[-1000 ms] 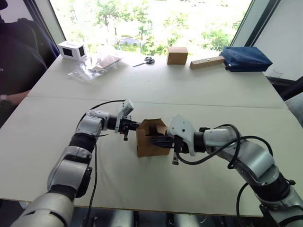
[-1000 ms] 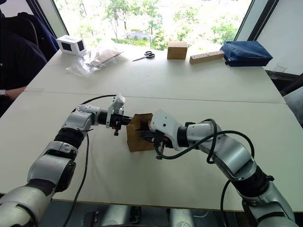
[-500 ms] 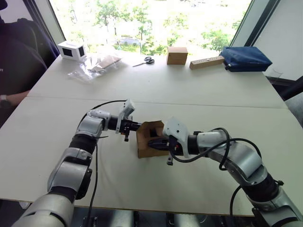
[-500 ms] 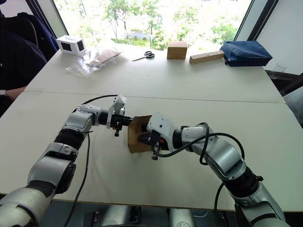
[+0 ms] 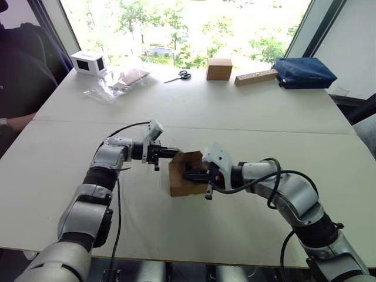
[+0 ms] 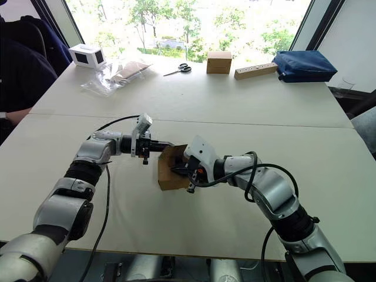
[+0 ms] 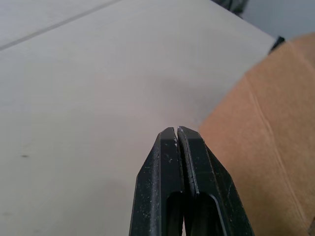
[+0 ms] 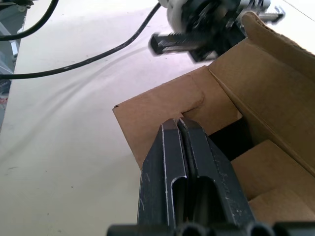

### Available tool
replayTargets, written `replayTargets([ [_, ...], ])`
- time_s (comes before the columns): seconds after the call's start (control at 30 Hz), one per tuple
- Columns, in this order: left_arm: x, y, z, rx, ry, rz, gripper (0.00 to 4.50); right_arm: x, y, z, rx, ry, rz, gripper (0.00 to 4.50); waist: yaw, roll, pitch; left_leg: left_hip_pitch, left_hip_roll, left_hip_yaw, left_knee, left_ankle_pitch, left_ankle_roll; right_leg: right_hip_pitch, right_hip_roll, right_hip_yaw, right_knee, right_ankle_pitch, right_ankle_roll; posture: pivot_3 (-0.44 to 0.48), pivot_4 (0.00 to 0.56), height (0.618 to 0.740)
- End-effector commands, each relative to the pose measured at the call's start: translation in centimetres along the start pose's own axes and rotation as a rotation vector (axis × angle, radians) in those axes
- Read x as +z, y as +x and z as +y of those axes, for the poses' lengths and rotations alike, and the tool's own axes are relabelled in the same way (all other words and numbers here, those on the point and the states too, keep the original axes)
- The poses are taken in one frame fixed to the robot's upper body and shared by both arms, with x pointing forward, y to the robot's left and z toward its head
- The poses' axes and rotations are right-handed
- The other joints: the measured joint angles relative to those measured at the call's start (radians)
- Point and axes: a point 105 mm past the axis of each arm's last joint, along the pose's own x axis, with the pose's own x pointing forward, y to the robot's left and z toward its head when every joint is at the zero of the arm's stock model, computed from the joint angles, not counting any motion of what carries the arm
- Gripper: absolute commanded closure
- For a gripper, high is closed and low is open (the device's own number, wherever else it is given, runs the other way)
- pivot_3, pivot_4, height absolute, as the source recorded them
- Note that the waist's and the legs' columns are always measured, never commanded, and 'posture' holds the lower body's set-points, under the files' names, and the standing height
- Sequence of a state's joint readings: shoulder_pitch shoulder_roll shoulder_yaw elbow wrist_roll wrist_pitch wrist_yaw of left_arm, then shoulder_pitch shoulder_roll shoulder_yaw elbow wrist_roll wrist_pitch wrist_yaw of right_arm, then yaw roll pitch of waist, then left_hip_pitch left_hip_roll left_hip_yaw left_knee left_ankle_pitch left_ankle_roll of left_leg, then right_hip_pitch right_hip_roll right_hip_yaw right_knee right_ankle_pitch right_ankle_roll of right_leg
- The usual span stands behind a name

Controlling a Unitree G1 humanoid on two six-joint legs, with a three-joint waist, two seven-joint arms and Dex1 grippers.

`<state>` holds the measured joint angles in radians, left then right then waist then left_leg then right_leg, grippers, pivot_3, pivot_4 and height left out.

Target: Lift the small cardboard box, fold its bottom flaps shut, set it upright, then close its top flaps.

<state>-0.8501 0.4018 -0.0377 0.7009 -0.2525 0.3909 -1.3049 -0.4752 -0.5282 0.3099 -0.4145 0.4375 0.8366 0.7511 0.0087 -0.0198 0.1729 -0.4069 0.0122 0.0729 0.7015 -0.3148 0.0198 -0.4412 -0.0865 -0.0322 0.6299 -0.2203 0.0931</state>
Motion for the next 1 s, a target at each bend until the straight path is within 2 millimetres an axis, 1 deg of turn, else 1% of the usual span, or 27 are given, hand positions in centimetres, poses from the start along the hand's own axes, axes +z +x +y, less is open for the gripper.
replayTargets([
  [0.03, 2.5, -3.0, -0.4, 0.076, 0.068, -0.087, 4.46, 1.1, -0.4, -0.2, -0.001, -0.027, -0.041, 4.5, -0.01, 0.0, 0.0, 0.0, 0.0, 0.0, 0.0, 0.0, 0.0, 0.0, 0.0, 0.0, 0.0, 0.0, 0.0, 0.0, 0.15, 0.74],
  [0.07, 2.7, -3.7, -0.9, 0.088, 0.083, -0.088, 4.46, 1.2, -0.4, -0.2, 0.001, -0.029, -0.044, 4.5, -0.016, 0.0, 0.0, 0.0, 0.001, 0.0, 0.0, 0.0, 0.0, 0.0, 0.0, 0.0, 0.0, 0.0, 0.0, 0.0, 0.15, 0.74],
  [0.13, 3.2, -4.9, -2.7, 0.094, 0.113, -0.089, 4.46, 1.3, -0.5, -0.3, 0.0, -0.027, -0.048, 4.5, -0.023, 0.0, 0.0, 0.0, 0.001, 0.0, -0.001, 0.0, 0.0, 0.0, 0.0, 0.0, 0.0, 0.0, 0.0, 0.0, 0.15, 0.74],
  [0.2, 3.6, -5.6, -4.3, 0.103, 0.123, -0.091, 4.46, 1.3, -0.6, -0.3, 0.003, -0.027, -0.051, 4.5, -0.022, 0.0, 0.0, 0.0, 0.001, 0.0, -0.001, 0.0, 0.0, 0.0, -0.001, 0.0, 0.0, 0.0, 0.0, 0.0, 0.15, 0.74],
  [0.23, 3.8, -5.9, -5.5, 0.095, 0.114, -0.097, 4.46, 1.3, -0.6, -0.3, 0.002, -0.025, -0.052, 4.5, -0.02, 0.0, 0.0, 0.0, 0.001, 0.0, -0.001, 0.0, -0.001, 0.0, -0.001, 0.0, 0.0, 0.0, 0.0, 0.0, 0.15, 0.74],
  [0.27, 3.7, -6.0, -6.6, 0.086, 0.103, -0.094, 4.46, 1.3, -0.6, -0.3, 0.004, -0.022, -0.055, 4.5, -0.019, 0.0, 0.0, 0.0, 0.001, 0.0, -0.001, 0.0, -0.001, 0.0, -0.001, 0.0, 0.0, 0.0, 0.0, 0.0, 0.15, 0.74],
  [0.33, 3.4, -6.1, -8.2, 0.073, 0.082, -0.083, 4.46, 1.3, -0.6, -0.3, 0.007, -0.017, -0.06, 4.5, -0.018, 0.0, 0.0, 0.0, 0.001, -0.001, -0.001, 0.0, -0.001, 0.0, -0.001, 0.0, 0.0, 0.0, 0.0, 0.0, 0.15, 0.74],
  [0.4, 2.7, -6.0, -10.1, 0.044, 0.063, -0.055, 4.46, 1.1, -0.6, -0.1, 0.017, -0.014, -0.059, 4.5, -0.019, 0.0, 0.0, 0.001, 0.0, -0.001, -0.001, 0.0, -0.001, 0.001, -0.002, 0.0, 0.0, 0.0, 0.0, 0.0, 0.15, 0.74],
  [0.47, 2.1, -5.9, -11.4, 0.025, 0.044, -0.036, 4.46, 1.1, -0.5, 0.1, 0.024, -0.011, -0.06, 4.5, -0.021, 0.001, 0.0, 0.001, 0.0, -0.001, -0.001, 0.0, -0.001, 0.001, -0.001, 0.0, 0.0, 0.0, 0.0, 0.0, 0.15, 0.74],
  [0.53, 1.7, -5.8, -11.9, 0.025, 0.025, -0.027, 4.46, 1.0, -0.4, 0.1, 0.024, -0.007, -0.061, 4.5, -0.021, 0.001, 0.0, 0.001, 0.0, -0.001, -0.001, 0.001, -0.001, 0.001, -0.001, 0.0, 0.0, 0.0, 0.0, 0.0, 0.15, 0.74],
  [0.6, 0.6, -5.4, -11.8, 0.051, 0.019, 0.008, 4.46, 1.0, -0.2, 0.1, 0.024, -0.004, -0.062, 4.5, -0.02, 0.001, 0.0, 0.002, 0.001, -0.001, -0.001, 0.001, -0.002, 0.001, -0.001, 0.0, 0.0, 0.0, 0.0, 0.0, 0.15, 0.74],
  [0.63, 0.2, -5.2, -11.2, 0.093, 0.017, 0.014, 4.46, 1.0, -0.2, 0.2, 0.026, -0.005, -0.063, 4.5, -0.019, 0.001, 0.0, 0.002, 0.001, -0.001, -0.001, 0.001, -0.002, 0.002, -0.001, 0.0, 0.0, 0.0, 0.0, 0.0, 0.15, 0.74],
  [0.67, 0.0, -4.9, -11.0, 0.101, 0.014, 0.014, 4.46, 1.0, -0.1, 0.2, 0.027, -0.004, -0.066, 4.5, -0.018, 0.001, 0.0, 0.003, 0.001, -0.001, -0.001, 0.001, -0.002, 0.002, -0.001, 0.0, 0.0, 0.0, 0.0, 0.0, 0.15, 0.74],
  [0.83, -0.7, -4.5, -11.3, 0.068, 0.01, 0.035, 4.46, 1.2, -0.1, 0.3, 0.025, -0.008, -0.074, 4.5, -0.019, 0.001, 0.0, 0.003, 0.0, -0.001, -0.001, 0.001, -0.002, 0.002, -0.001, 0.0, 0.0, 0.0, 0.0, 0.0, 0.15, 0.74],
  [1.0, -1.7, -4.3, -12.3, 0.004, -0.015, 0.067, 4.46, 1.4, -0.2, 0.3, 0.021, -0.017, -0.082, 4.5, -0.02, 0.001, 0.0, 0.003, 0.0, -0.001, -0.001, 0.001, -0.002, 0.002, -0.001, 0.0, 0.0, 0.0, -0.001, 0.0, 0.15, 0.74],
])
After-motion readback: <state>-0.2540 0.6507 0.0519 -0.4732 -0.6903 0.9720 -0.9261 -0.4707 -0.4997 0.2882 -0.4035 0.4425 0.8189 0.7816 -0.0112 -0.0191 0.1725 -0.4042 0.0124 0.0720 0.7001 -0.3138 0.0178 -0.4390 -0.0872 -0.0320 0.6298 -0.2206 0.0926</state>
